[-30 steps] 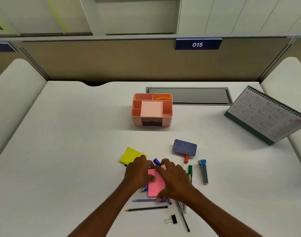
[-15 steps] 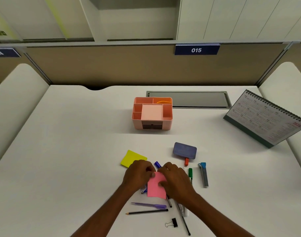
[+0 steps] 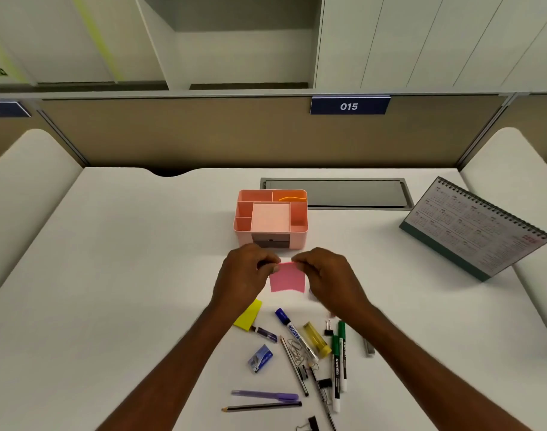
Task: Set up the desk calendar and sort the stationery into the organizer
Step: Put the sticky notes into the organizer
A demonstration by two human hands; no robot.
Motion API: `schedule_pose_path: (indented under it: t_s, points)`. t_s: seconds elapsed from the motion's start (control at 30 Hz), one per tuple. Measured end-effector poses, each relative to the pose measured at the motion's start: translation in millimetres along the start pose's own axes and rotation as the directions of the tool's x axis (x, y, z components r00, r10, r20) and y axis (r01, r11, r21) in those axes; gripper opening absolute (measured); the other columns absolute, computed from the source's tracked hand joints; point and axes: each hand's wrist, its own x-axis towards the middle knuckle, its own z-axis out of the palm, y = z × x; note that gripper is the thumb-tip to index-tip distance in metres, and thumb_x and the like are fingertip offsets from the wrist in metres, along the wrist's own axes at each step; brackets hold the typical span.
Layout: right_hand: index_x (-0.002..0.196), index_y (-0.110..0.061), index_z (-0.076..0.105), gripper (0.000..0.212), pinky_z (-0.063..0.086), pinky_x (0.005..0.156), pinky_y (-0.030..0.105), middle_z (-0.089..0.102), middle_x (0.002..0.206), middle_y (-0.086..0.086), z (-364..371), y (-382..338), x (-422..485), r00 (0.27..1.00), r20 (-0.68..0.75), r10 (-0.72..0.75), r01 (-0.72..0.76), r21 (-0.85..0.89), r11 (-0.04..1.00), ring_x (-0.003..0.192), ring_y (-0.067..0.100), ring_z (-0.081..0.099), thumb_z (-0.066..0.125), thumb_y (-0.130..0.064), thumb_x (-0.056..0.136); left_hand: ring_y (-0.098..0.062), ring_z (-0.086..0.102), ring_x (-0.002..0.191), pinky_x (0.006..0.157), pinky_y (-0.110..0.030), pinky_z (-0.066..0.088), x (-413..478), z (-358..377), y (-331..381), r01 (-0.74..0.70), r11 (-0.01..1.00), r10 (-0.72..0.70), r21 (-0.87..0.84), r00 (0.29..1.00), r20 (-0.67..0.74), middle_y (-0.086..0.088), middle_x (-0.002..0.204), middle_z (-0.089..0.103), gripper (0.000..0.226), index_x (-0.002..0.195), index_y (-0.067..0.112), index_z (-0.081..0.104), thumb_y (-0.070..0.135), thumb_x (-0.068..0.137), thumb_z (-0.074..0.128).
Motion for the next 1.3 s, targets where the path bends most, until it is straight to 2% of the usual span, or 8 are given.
schedule_pose_path:
  t_s: [0.23, 0.4, 0.63, 0.77, 0.97, 1.13, 1.2, 1.3]
  points:
    - [0.110, -0.012, 0.077, 0.016, 0.058, 0.079, 0.038, 0.074, 0.103, 0.004, -34.5, 8.6, 63.3, 0.972, -0.189, -0.138, 0.119, -0.111, 0.987, 0.089, 0.021, 0.068, 0.068, -0.011, 0.096, -0.015, 0.068, 0.085, 0.077, -0.038, 0.059, 59.5, -12.9, 18.3, -0.167, 0.980, 0.186, 0.112, 0.963, -0.195, 0.004, 0.098, 0.074, 0.012, 0.099, 0.020, 0.081, 0.018, 0.087, 0.080]
    - [0.106, -0.017, 0.077, 0.020, 0.055, 0.068, 0.039, 0.072, 0.098, 0.000, -51.7, 6.4, 108.2, 0.935, -0.303, -0.185, 0.125, -0.208, 0.970, 0.087, 0.023, 0.066, 0.060, -0.019, 0.097, -0.015, 0.069, 0.083, 0.065, -0.022, 0.045, 102.2, -23.0, 35.3, -0.174, 0.952, 0.254, 0.253, 0.908, -0.332, 0.010, 0.099, 0.074, 0.009, 0.097, 0.027, 0.081, 0.029, 0.089, 0.078]
    - [0.104, -0.014, 0.078, 0.015, 0.056, 0.064, 0.033, 0.074, 0.099, 0.002, -56.2, 16.2, 157.0, 0.896, -0.392, -0.208, 0.090, -0.298, 0.950, 0.087, 0.022, 0.065, 0.064, -0.017, 0.097, -0.013, 0.069, 0.081, 0.061, -0.025, 0.048, 155.8, -16.1, 31.0, -0.192, 0.933, 0.302, 0.303, 0.877, -0.374, 0.012, 0.098, 0.074, 0.011, 0.100, 0.029, 0.080, 0.032, 0.093, 0.073]
    - [0.104, -0.013, 0.078, 0.015, 0.056, 0.065, 0.033, 0.075, 0.099, 0.003, -49.2, 30.3, 172.9, 0.905, -0.377, -0.197, 0.081, -0.302, 0.950, 0.086, 0.022, 0.066, 0.066, -0.015, 0.097, -0.015, 0.070, 0.080, 0.061, -0.032, 0.054, 175.8, -2.4, 20.9, -0.164, 0.941, 0.275, 0.297, 0.879, -0.389, 0.012, 0.099, 0.074, 0.012, 0.100, 0.029, 0.080, 0.034, 0.095, 0.070]
    - [0.102, -0.016, 0.079, 0.016, 0.054, 0.063, 0.034, 0.074, 0.095, 0.001, -35.1, 52.0, 179.3, 0.939, -0.326, -0.108, 0.007, -0.296, 0.955, 0.087, 0.024, 0.066, 0.064, -0.017, 0.095, -0.015, 0.071, 0.081, 0.063, -0.032, 0.058, 186.8, 23.4, 1.9, -0.139, 0.949, 0.236, 0.284, 0.908, -0.346, 0.010, 0.101, 0.076, 0.013, 0.103, 0.027, 0.080, 0.034, 0.095, 0.072]
    - [0.099, -0.020, 0.079, 0.019, 0.057, 0.067, 0.040, 0.074, 0.095, 0.000, -22.5, 68.2, 180.5, 0.974, -0.223, -0.027, -0.043, -0.305, 0.951, 0.088, 0.024, 0.066, 0.060, -0.019, 0.096, -0.016, 0.074, 0.090, 0.073, -0.021, 0.048, 189.5, 38.2, -12.7, -0.119, 0.947, 0.200, 0.299, 0.944, -0.260, 0.006, 0.107, 0.079, 0.017, 0.108, 0.025, 0.082, 0.030, 0.096, 0.070]
    - [0.097, -0.019, 0.079, 0.018, 0.057, 0.067, 0.038, 0.074, 0.093, 0.001, -17.4, 72.7, 180.9, 0.981, -0.195, 0.000, -0.062, -0.308, 0.949, 0.087, 0.025, 0.066, 0.061, -0.019, 0.096, -0.019, 0.074, 0.094, 0.076, -0.022, 0.047, 190.2, 42.0, -16.3, -0.107, 0.949, 0.180, 0.297, 0.957, -0.230, 0.002, 0.111, 0.079, 0.021, 0.113, 0.024, 0.081, 0.031, 0.098, 0.067]
    - [0.098, -0.018, 0.080, 0.016, 0.055, 0.066, 0.034, 0.074, 0.092, 0.004, -11.5, 74.4, 180.9, 0.988, -0.149, 0.033, -0.079, -0.314, 0.946, 0.085, 0.025, 0.065, 0.064, -0.022, 0.097, -0.022, 0.073, 0.097, 0.083, -0.029, 0.056, 192.1, 48.4, -22.9, -0.051, 0.954, 0.112, 0.295, 0.974, -0.197, 0.000, 0.118, 0.077, 0.027, 0.120, 0.024, 0.078, 0.036, 0.100, 0.063]
